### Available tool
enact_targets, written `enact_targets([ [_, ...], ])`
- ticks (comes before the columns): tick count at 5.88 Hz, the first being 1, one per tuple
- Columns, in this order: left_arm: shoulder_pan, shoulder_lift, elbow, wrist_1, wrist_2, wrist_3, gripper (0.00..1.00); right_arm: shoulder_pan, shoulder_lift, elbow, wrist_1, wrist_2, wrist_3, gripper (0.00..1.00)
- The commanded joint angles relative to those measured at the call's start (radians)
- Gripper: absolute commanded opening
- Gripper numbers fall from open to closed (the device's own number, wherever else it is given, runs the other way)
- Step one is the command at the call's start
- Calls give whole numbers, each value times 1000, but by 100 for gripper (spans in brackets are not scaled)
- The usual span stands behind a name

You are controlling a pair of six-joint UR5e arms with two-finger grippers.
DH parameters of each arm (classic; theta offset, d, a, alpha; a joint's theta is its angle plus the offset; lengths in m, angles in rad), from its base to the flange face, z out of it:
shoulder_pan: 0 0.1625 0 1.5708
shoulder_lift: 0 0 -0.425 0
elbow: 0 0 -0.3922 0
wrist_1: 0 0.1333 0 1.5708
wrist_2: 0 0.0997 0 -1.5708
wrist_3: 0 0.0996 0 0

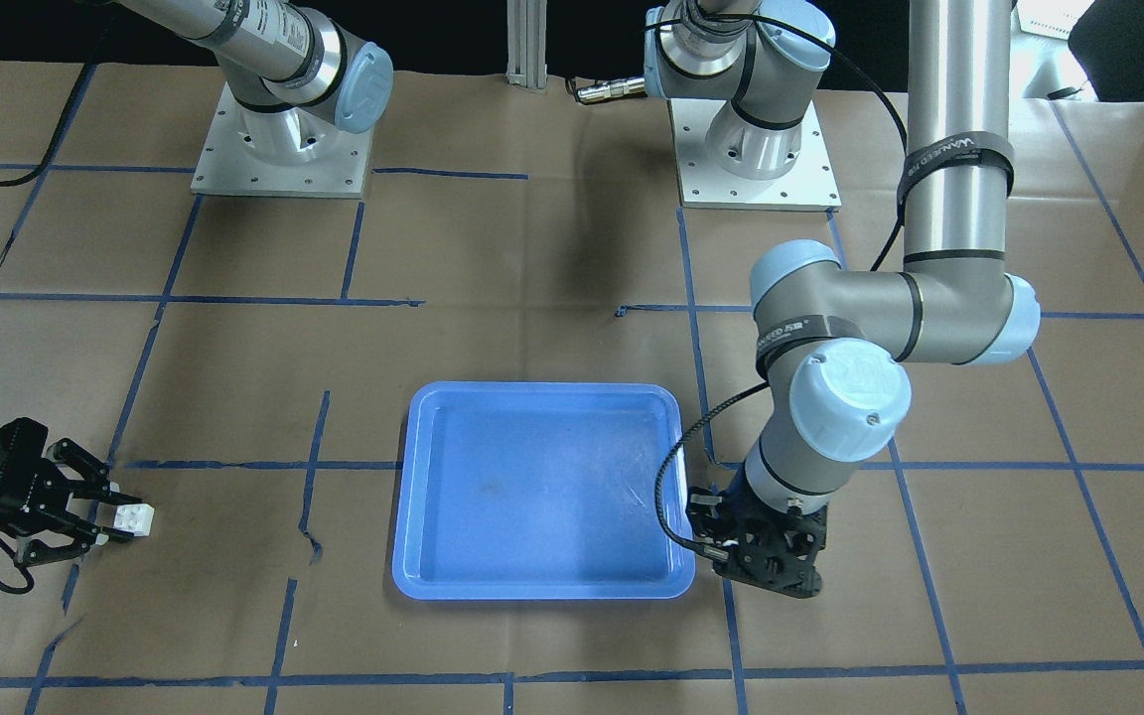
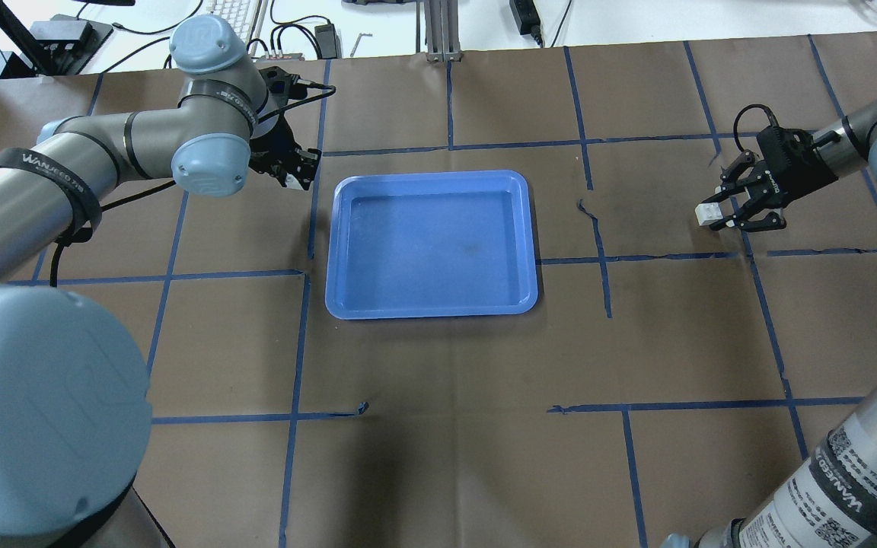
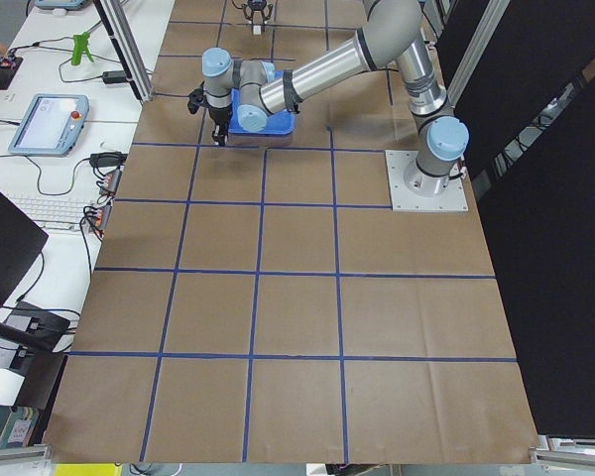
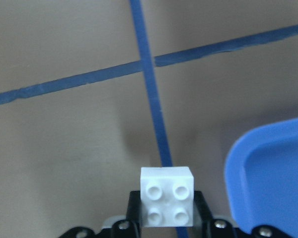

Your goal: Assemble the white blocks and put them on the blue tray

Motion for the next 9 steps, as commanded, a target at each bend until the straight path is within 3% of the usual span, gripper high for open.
enact_targets([
  [1,-112,23,-11,-4,5,260,0,3,-22,-7,-7,1,9,31],
  [3,-148,8,-19,-2,-2,650,3,38,-121,-3,14,0,104,31],
  [5,-192,4,-48,5,-4,866,6,132,-222,11,71,0,213,31],
  [7,-234,-6,-122,25,-4,916,6,176,-279,69,71,6,238,31],
  [9,-250,-16,-129,71,-8,913,6,176,-279,77,70,44,238,31],
])
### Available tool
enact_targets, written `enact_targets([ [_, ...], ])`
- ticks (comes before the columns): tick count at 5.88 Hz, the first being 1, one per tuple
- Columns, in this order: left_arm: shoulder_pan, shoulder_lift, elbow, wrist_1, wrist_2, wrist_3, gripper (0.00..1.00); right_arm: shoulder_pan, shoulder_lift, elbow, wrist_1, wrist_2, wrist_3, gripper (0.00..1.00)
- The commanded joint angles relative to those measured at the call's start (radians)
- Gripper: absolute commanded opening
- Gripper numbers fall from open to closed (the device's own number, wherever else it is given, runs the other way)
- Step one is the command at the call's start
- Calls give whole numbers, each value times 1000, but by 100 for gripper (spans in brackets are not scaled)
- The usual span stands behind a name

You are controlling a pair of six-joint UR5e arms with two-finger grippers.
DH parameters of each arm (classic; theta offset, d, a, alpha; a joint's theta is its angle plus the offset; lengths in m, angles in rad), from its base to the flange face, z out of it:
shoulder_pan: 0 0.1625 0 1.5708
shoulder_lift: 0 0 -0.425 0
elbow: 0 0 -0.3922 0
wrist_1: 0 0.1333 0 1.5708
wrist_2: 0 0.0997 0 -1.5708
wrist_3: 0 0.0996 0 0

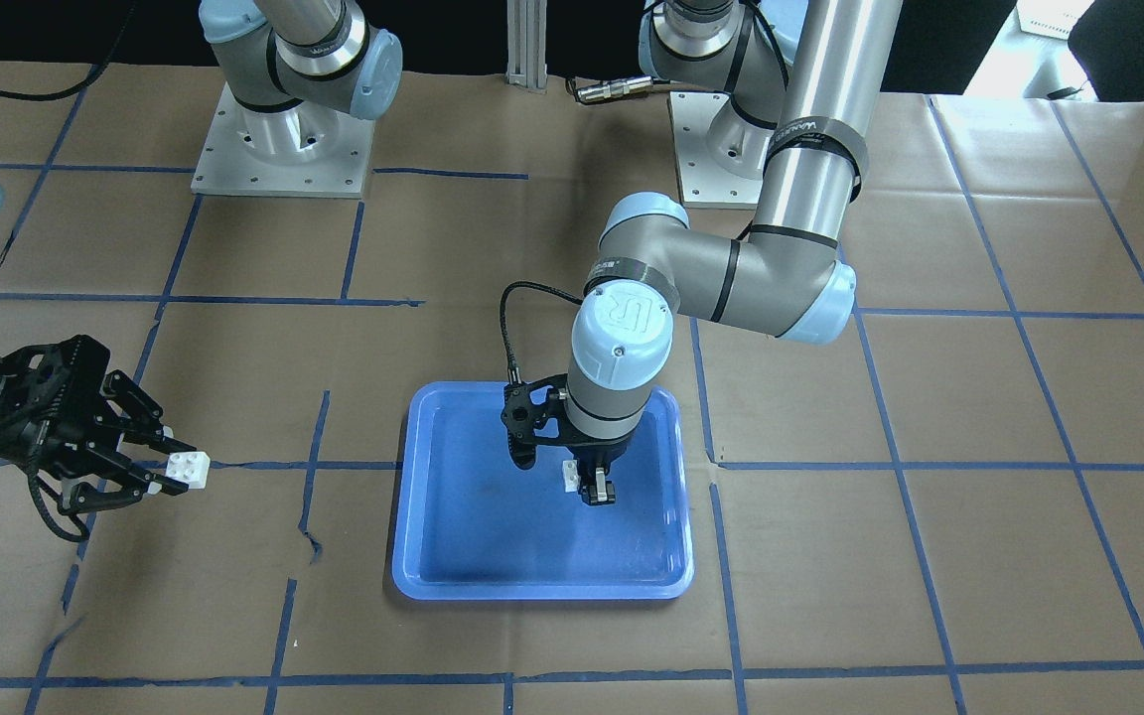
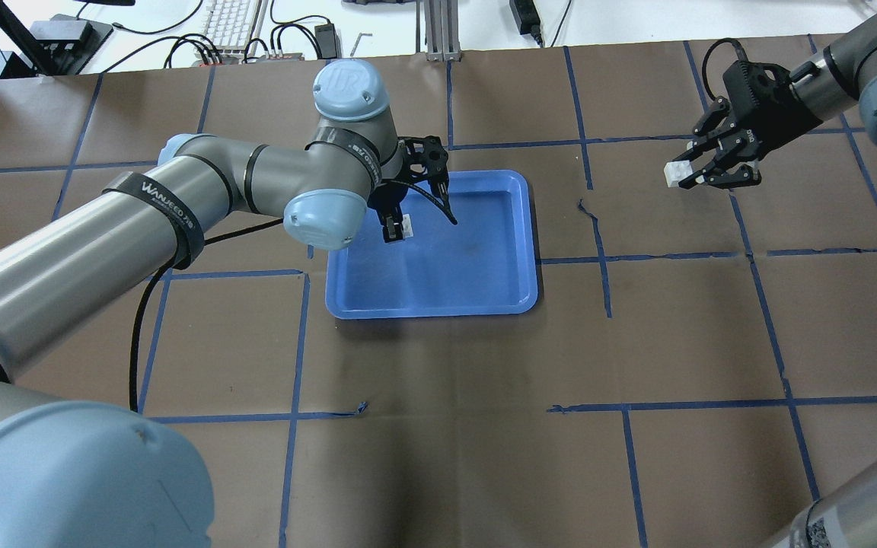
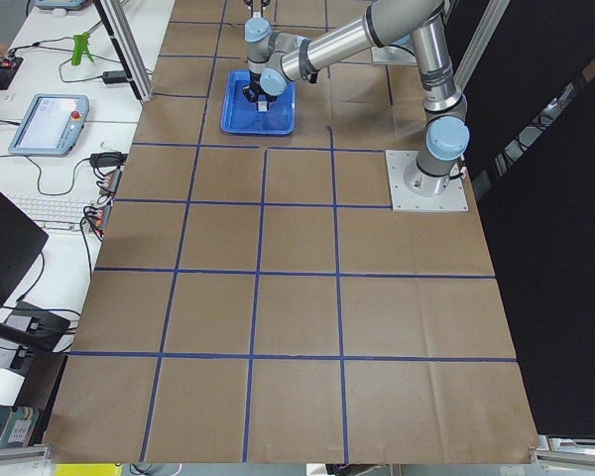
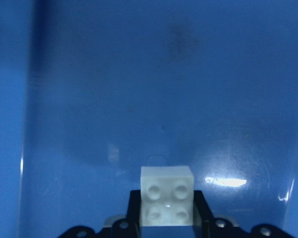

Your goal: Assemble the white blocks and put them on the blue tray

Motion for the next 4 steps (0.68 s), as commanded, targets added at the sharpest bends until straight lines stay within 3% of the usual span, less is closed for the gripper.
enact_targets([
  [1,-26,-5,-5,31,0,-8,6,1,-3,4,0,9,3,31],
  [2,-29,-5,-6,30,0,-14,6,1,-3,4,0,9,3,31],
  [3,-27,-11,-8,31,1,-13,16,1,-3,4,0,9,3,31],
  [4,-27,-28,-8,89,1,-11,47,1,-1,4,0,11,1,31],
])
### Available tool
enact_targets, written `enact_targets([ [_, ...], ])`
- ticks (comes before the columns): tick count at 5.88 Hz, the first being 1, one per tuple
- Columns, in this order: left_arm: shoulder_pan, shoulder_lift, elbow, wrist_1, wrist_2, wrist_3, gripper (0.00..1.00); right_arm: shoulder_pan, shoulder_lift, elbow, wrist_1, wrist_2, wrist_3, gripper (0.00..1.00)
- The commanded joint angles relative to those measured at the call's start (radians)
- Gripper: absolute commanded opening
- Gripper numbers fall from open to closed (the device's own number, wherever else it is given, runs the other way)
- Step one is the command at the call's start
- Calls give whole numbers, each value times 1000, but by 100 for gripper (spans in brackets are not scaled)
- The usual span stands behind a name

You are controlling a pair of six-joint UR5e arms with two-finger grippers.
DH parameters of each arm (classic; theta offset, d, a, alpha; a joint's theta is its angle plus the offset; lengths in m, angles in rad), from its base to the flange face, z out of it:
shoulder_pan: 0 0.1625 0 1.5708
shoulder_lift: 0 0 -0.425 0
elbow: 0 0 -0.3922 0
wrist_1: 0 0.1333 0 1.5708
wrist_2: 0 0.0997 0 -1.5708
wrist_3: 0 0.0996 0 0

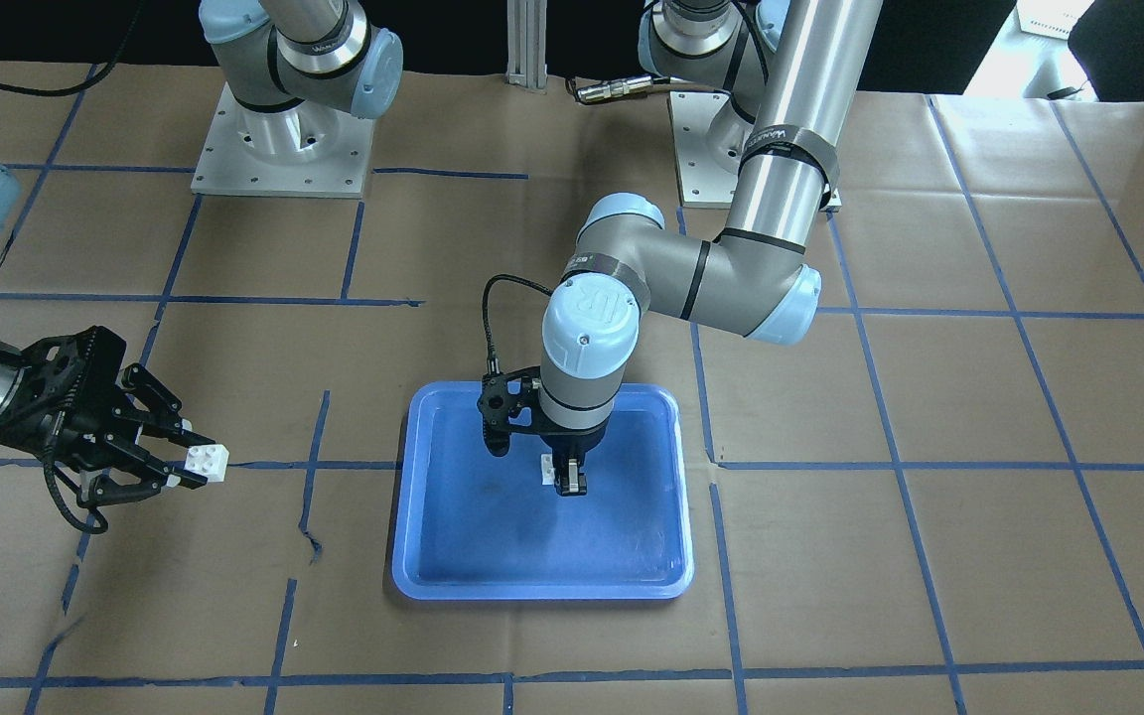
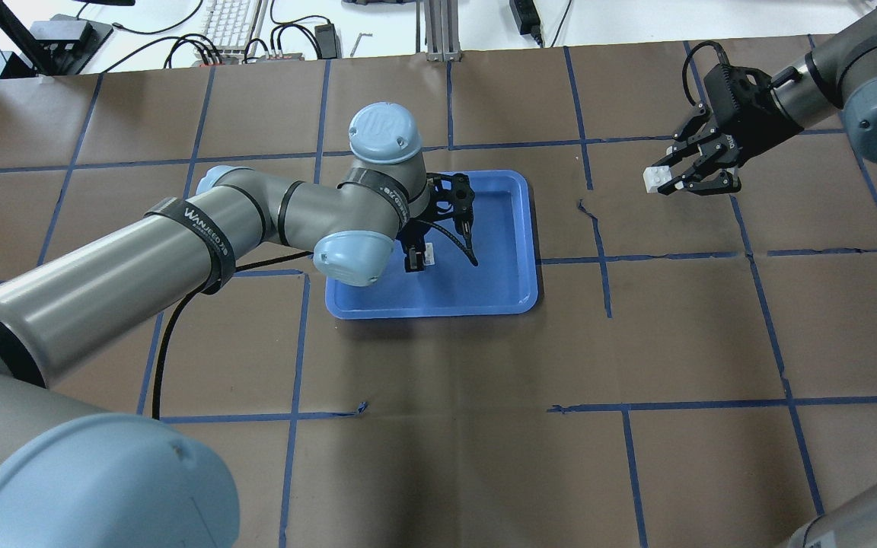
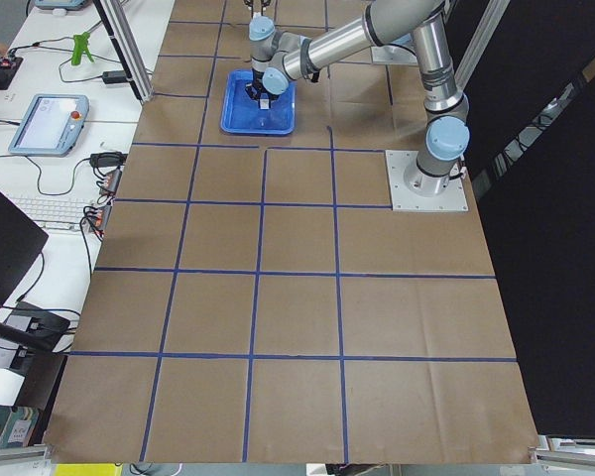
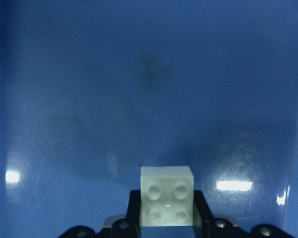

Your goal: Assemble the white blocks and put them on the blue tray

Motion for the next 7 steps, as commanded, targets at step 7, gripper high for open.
enact_targets([
  [7,133,325,56,-396,-39,9,78,118,-2,17,-17,42,93,31],
])
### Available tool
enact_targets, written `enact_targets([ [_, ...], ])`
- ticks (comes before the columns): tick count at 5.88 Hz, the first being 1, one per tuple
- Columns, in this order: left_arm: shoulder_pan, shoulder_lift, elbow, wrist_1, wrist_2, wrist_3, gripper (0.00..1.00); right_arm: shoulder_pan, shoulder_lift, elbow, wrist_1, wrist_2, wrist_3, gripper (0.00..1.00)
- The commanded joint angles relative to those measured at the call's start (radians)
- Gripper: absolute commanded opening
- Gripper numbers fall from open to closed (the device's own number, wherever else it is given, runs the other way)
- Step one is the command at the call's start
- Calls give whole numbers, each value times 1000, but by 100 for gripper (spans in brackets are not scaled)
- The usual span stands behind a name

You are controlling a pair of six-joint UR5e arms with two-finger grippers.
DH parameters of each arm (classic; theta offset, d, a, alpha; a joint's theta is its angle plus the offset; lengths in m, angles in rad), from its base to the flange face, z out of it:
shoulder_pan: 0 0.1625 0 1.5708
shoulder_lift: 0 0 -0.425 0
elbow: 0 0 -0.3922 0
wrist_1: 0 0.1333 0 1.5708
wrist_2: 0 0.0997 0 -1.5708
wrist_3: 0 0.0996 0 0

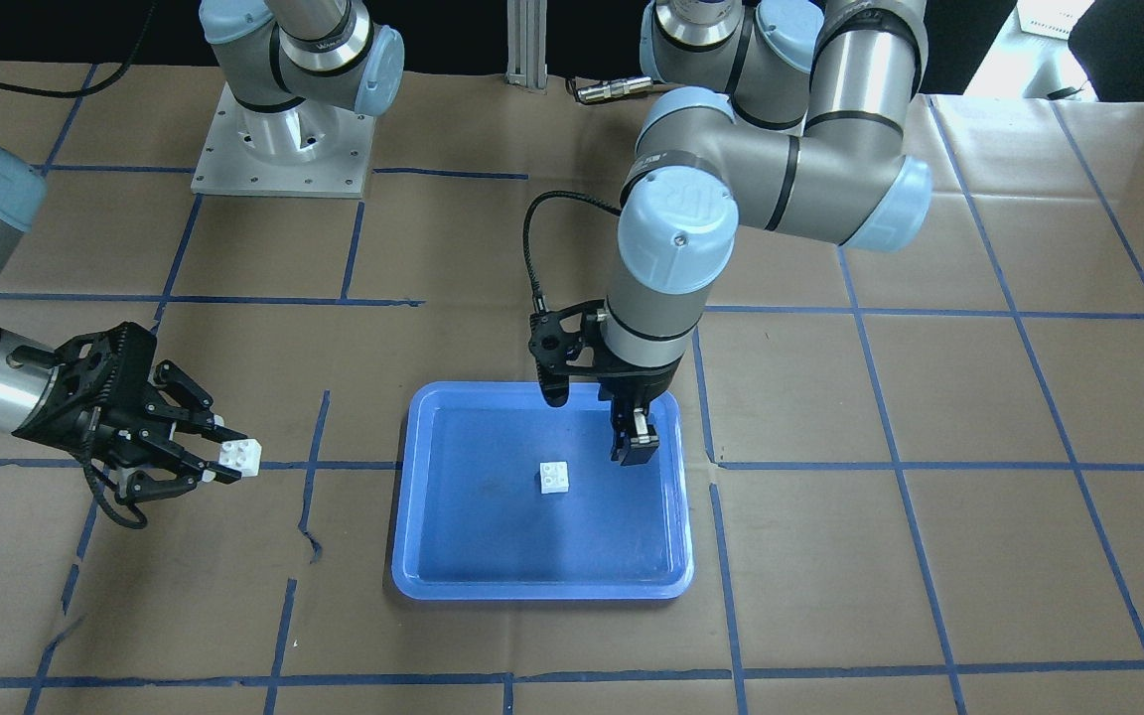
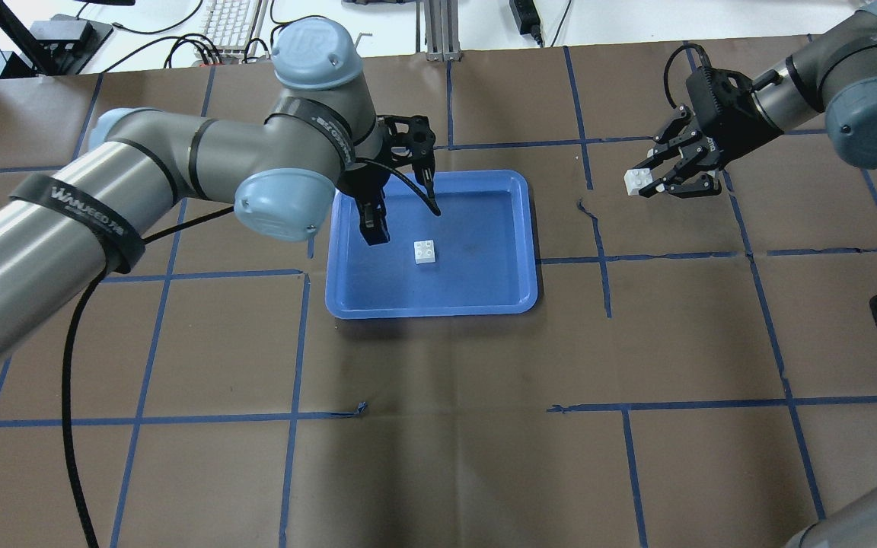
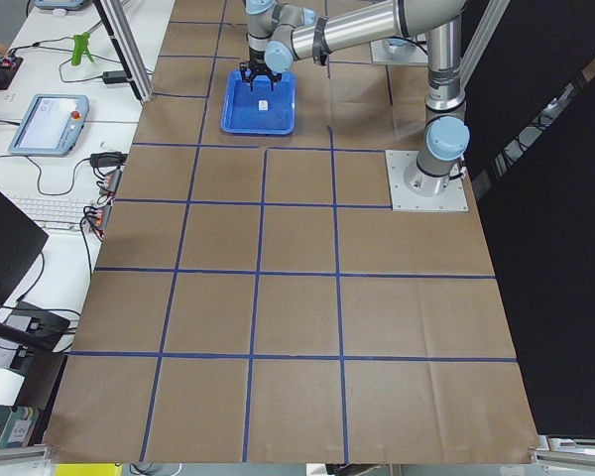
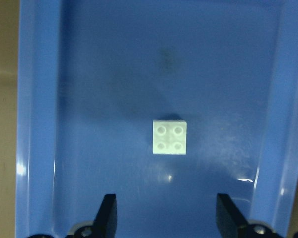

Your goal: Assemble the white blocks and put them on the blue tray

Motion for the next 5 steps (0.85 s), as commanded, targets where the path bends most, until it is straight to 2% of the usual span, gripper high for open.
enact_targets([
  [1,94,134,4,-174,-23,-8,80,121,1,3,-82,5,145,31],
  [2,137,186,2,-236,-26,-15,80,191,10,23,-183,6,272,31],
  [3,147,205,14,-265,-20,-87,80,260,22,73,-353,5,432,31],
  [5,145,196,106,-371,59,-324,83,363,108,160,-668,3,621,31],
])
